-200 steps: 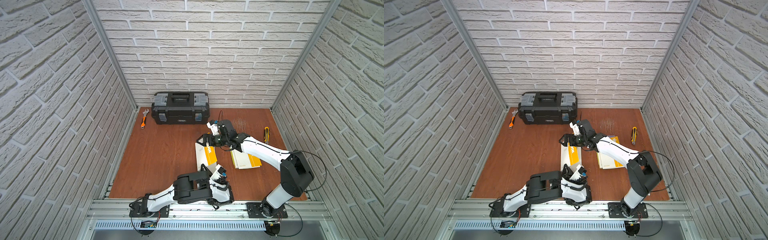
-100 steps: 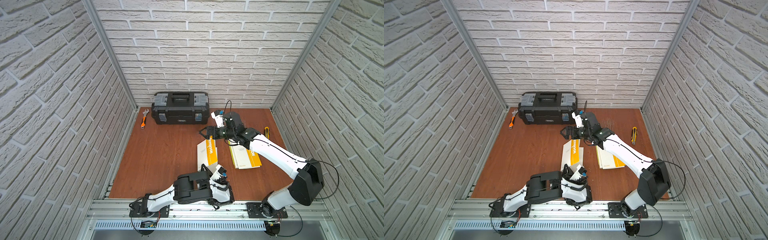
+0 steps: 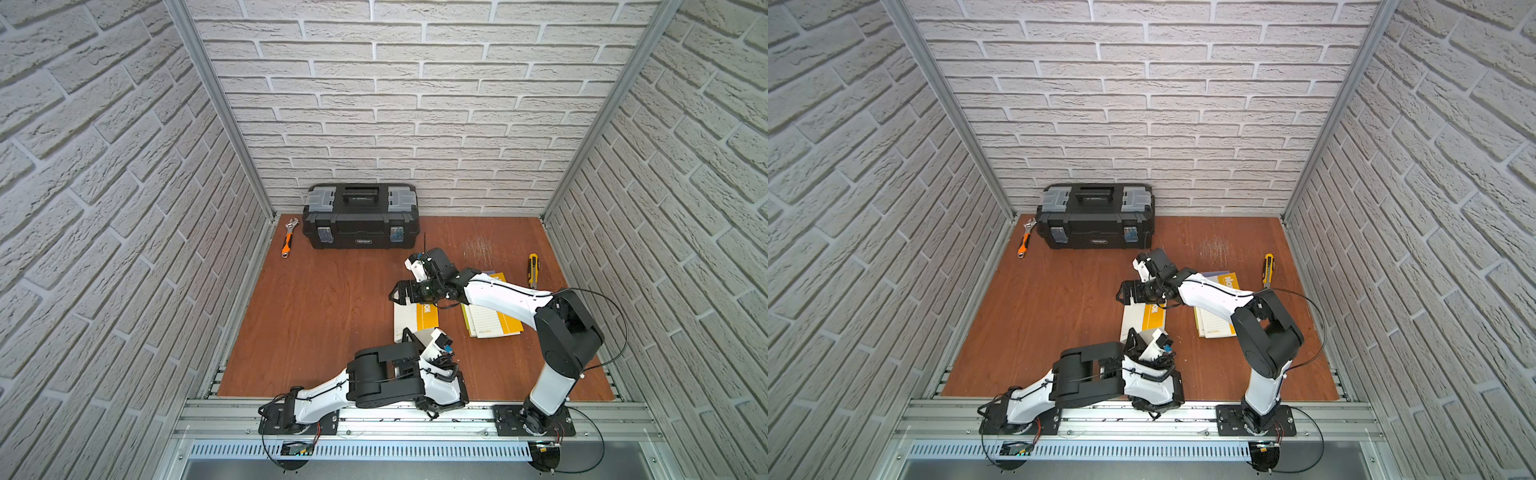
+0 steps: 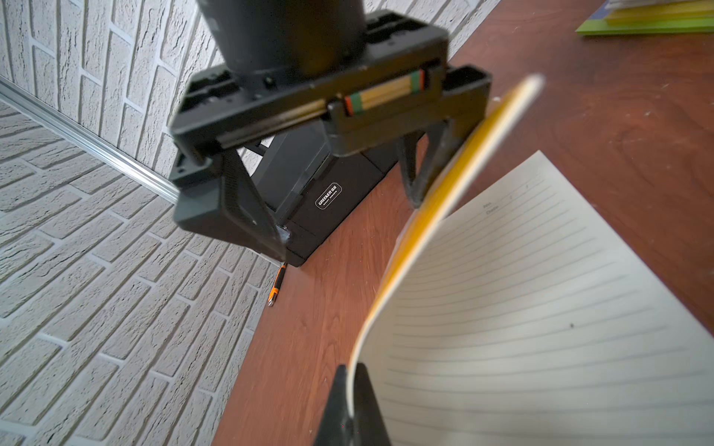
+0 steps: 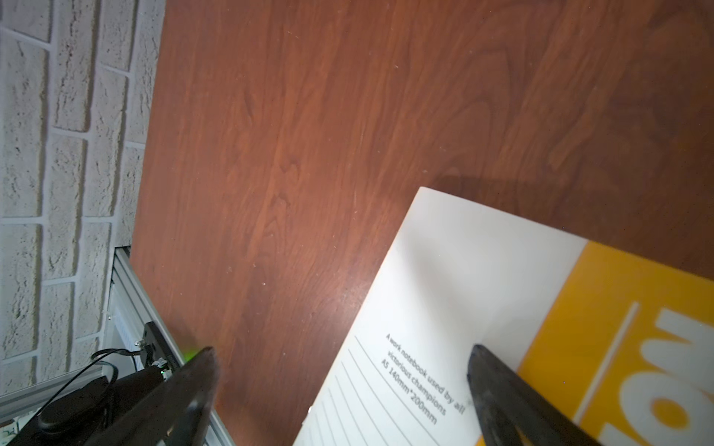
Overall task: Close the notebook
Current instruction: Close the notebook at the center of the board.
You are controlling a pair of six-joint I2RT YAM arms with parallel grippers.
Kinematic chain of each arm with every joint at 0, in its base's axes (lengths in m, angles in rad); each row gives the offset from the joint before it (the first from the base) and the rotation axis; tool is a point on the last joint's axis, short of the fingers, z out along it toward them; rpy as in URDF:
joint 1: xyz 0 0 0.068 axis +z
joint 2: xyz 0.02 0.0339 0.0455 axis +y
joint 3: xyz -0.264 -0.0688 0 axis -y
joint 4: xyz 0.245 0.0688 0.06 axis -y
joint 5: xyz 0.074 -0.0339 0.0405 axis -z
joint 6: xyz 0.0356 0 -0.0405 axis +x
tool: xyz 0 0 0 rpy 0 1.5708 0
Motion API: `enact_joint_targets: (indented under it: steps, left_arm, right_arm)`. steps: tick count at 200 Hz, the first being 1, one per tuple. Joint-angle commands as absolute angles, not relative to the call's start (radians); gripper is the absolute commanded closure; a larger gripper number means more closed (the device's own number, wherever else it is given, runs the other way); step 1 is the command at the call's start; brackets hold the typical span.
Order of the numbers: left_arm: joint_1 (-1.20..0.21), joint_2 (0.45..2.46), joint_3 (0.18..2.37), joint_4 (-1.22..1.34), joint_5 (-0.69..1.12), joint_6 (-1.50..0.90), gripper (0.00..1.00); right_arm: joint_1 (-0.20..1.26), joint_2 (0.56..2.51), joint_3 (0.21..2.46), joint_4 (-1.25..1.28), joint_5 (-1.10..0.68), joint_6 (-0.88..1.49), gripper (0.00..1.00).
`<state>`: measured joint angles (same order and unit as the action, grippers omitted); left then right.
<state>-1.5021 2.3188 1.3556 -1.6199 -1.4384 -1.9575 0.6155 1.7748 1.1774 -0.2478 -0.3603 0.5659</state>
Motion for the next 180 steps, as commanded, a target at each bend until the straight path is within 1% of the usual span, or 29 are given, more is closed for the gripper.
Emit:
enact_joint_targets:
  steps: [1, 5, 33, 41, 51, 75, 88, 111, 115, 130, 157, 171, 180]
  left_arm:
    - [-1.503, 2.333, 1.321, -1.804, -1.481, -2.027, 1.0]
    - [-1.504, 2.324, 1.315, -1.805, -1.484, -2.039, 1.0]
    - [-1.508, 2.229, 1.245, -1.8, -1.51, -2.11, 0.86]
    - [-1.509, 2.202, 1.227, -1.804, -1.522, -2.128, 0.77]
    - [-1.509, 2.176, 1.212, -1.804, -1.532, -2.138, 0.63]
    - [-1.519, 2.144, 1.202, -1.804, -1.554, -2.147, 0.38]
    - [-1.526, 2.156, 1.209, -1.804, -1.551, -2.144, 0.22]
    - [-1.554, 2.194, 1.233, -1.804, -1.519, -2.158, 0.04]
    - [-1.564, 2.194, 1.236, -1.804, -1.512, -2.164, 0.02]
    - [-1.615, 2.161, 1.234, -1.805, -1.488, -2.187, 0.02]
    - [-1.689, 2.028, 1.193, -1.785, -1.453, -2.189, 0.02]
    - [-1.729, 1.93, 1.168, -1.712, -1.441, -2.086, 0.02]
    - [-1.749, 1.847, 1.139, -1.588, -1.419, -1.926, 0.02]
  right_arm:
    - [0.608, 1.778, 1.139, -0.159, -0.353, 0.574, 0.0]
    - [0.608, 1.783, 1.13, -0.153, -0.353, 0.574, 0.0]
    - [0.604, 1.825, 1.087, -0.093, -0.371, 0.578, 0.0]
    - [0.603, 1.838, 1.082, -0.076, -0.376, 0.581, 0.0]
    - [0.604, 1.852, 1.073, -0.05, -0.385, 0.585, 0.0]
    - [0.604, 1.88, 1.062, -0.007, -0.396, 0.6, 0.0]
    - [0.603, 1.892, 1.06, 0.008, -0.4, 0.604, 0.0]
    - [0.603, 1.905, 1.059, 0.023, -0.403, 0.608, 0.0]
    - [0.603, 1.907, 1.06, 0.024, -0.403, 0.607, 0.0]
    - [0.603, 1.91, 1.064, 0.026, -0.402, 0.606, 0.0]
    - [0.603, 1.922, 1.078, 0.026, -0.408, 0.609, 0.0]
    - [0.604, 1.928, 1.084, 0.031, -0.413, 0.615, 0.0]
    - [0.604, 1.931, 1.087, 0.034, -0.416, 0.618, 0.0]
